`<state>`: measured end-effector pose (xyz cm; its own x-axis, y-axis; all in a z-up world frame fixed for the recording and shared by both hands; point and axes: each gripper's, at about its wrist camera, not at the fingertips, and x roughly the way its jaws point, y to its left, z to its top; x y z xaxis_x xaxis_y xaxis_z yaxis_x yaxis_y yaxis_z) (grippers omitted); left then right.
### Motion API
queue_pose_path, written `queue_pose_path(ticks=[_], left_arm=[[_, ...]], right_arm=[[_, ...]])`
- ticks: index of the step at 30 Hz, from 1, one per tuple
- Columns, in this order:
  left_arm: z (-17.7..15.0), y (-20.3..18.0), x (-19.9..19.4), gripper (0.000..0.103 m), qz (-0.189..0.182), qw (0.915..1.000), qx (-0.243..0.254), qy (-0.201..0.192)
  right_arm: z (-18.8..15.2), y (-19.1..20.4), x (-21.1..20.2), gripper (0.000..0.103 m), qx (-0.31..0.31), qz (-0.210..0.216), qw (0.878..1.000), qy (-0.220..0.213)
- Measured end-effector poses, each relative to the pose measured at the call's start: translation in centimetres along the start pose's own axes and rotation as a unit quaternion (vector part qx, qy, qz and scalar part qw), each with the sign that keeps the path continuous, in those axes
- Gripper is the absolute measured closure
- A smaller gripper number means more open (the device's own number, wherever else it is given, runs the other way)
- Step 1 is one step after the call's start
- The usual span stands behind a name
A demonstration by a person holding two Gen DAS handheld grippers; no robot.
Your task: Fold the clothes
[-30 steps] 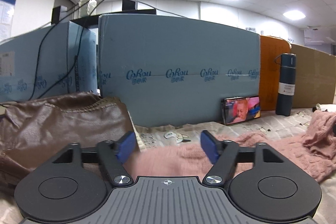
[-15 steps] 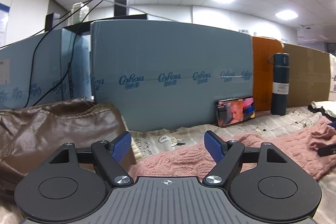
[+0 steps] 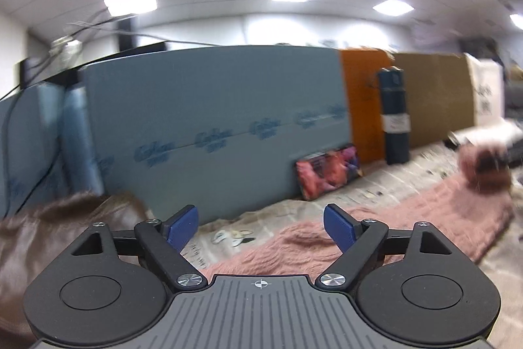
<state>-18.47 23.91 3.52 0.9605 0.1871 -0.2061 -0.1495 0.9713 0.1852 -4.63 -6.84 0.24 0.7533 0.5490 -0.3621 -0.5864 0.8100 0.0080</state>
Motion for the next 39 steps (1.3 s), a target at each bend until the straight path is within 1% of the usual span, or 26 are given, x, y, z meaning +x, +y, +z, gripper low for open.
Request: queue_pose_path(ticks=[1,2,4,6,9,11,12,13,15,16,17,20,21,22,23,24,25,27,28,29,30,31,32,35,37,39], left_arm=[[0.3,0.1,0.3,0.010,-0.018,0.9998,0.008,0.003],[0.7,0.2,0.7,0.008,-0.039,0.9991,0.015,0.006],[1.4,0.2,1.7,0.008,-0.072,0.9968,0.032,0.016],[2.0,-0.3,2.9,0.008,-0.094,0.9937,0.053,0.032],[2.2,-1.1,4.4,0.008,-0.124,0.9880,0.077,0.051],[2.2,-1.5,5.0,0.008,-0.142,0.9843,0.085,0.062],[2.0,-1.7,5.2,0.008,-0.148,0.9828,0.088,0.066],[1.9,-1.8,5.4,0.008,-0.153,0.9816,0.090,0.070],[1.7,-2.0,5.7,0.008,-0.159,0.9795,0.094,0.079],[1.6,-2.0,5.9,0.008,-0.163,0.9786,0.095,0.083],[1.6,-2.1,6.0,0.008,-0.166,0.9777,0.094,0.087],[1.7,-1.9,7.1,0.008,-0.190,0.9718,0.088,0.108],[1.8,-1.8,7.5,0.008,-0.199,0.9693,0.085,0.116],[1.8,-1.8,7.9,0.008,-0.208,0.9666,0.083,0.124],[1.8,-1.7,8.4,0.008,-0.218,0.9633,0.080,0.134],[1.9,-1.6,9.0,0.008,-0.230,0.9593,0.077,0.145],[1.9,-1.4,9.4,0.009,-0.242,0.9555,0.071,0.153],[2.0,-0.9,10.1,0.012,-0.266,0.9484,0.053,0.164],[1.9,-0.7,10.2,0.025,-0.277,0.9454,0.047,0.164],[1.8,-0.7,10.2,0.043,-0.287,0.9428,0.045,0.163],[1.7,-0.9,10.0,0.054,-0.293,0.9418,0.049,0.158],[1.6,-1.2,9.6,0.072,-0.294,0.9424,0.059,0.149],[1.5,-1.5,9.2,0.081,-0.294,0.9431,0.067,0.139],[1.4,-2.4,7.1,0.088,-0.279,0.9505,0.088,0.105],[1.4,-3.1,4.9,0.089,-0.270,0.9544,0.102,0.077],[1.4,-3.8,2.2,0.090,-0.267,0.9556,0.116,0.044]], right_arm=[[0.3,-0.8,-0.2,0.083,0.010,-0.010,1.000,-0.009],[0.4,-1.6,-0.5,0.083,0.022,-0.022,0.999,-0.015],[0.7,-3.4,-0.9,0.083,0.047,-0.048,0.997,-0.026],[0.6,-5.3,-1.3,0.083,0.073,-0.069,0.994,-0.033],[0.2,-8.0,-1.5,0.083,0.110,-0.087,0.990,-0.027],[-0.5,-9.5,-1.1,0.083,0.134,-0.089,0.987,-0.004],[-0.9,-9.8,-1.0,0.081,0.132,-0.099,0.986,0.006],[-1.3,-10.1,-0.8,0.072,0.131,-0.112,0.985,0.016],[-1.9,-10.4,-0.6,0.060,0.124,-0.164,0.978,0.031],[-2.2,-10.6,-0.5,0.060,0.123,-0.192,0.973,0.037],[-2.3,-10.9,-0.4,0.059,0.128,-0.216,0.967,0.037],[-2.4,-12.0,-1.5,0.045,0.174,-0.242,0.955,0.012],[-2.3,-12.0,-2.0,0.037,0.182,-0.229,0.956,-0.006],[-2.1,-11.8,-2.6,0.027,0.185,-0.205,0.961,-0.026],[-1.9,-11.7,-3.1,0.023,0.183,-0.178,0.966,-0.041],[-1.7,-11.5,-3.2,0.017,0.175,-0.150,0.972,-0.046],[-1.3,-11.2,-3.1,0.013,0.159,-0.116,0.979,-0.045],[-0.8,-10.4,-2.4,0.007,0.114,-0.040,0.992,-0.032],[-0.5,-9.8,-1.9,0.006,0.085,-0.002,0.996,-0.024],[-0.3,-9.1,-1.4,0.006,0.061,0.025,0.998,-0.017],[0.0,-8.3,-0.8,0.005,0.038,0.051,0.998,-0.010],[0.2,-7.6,-0.3,0.004,0.019,0.073,0.997,-0.002],[0.5,-6.9,0.3,0.004,0.003,0.094,0.996,0.005],[1.2,-4.8,2.0,0.004,-0.035,0.140,0.989,0.026],[1.3,-3.6,3.0,0.004,-0.058,0.159,0.985,0.041],[1.3,-2.6,3.8,0.004,-0.084,0.175,0.980,0.052]])
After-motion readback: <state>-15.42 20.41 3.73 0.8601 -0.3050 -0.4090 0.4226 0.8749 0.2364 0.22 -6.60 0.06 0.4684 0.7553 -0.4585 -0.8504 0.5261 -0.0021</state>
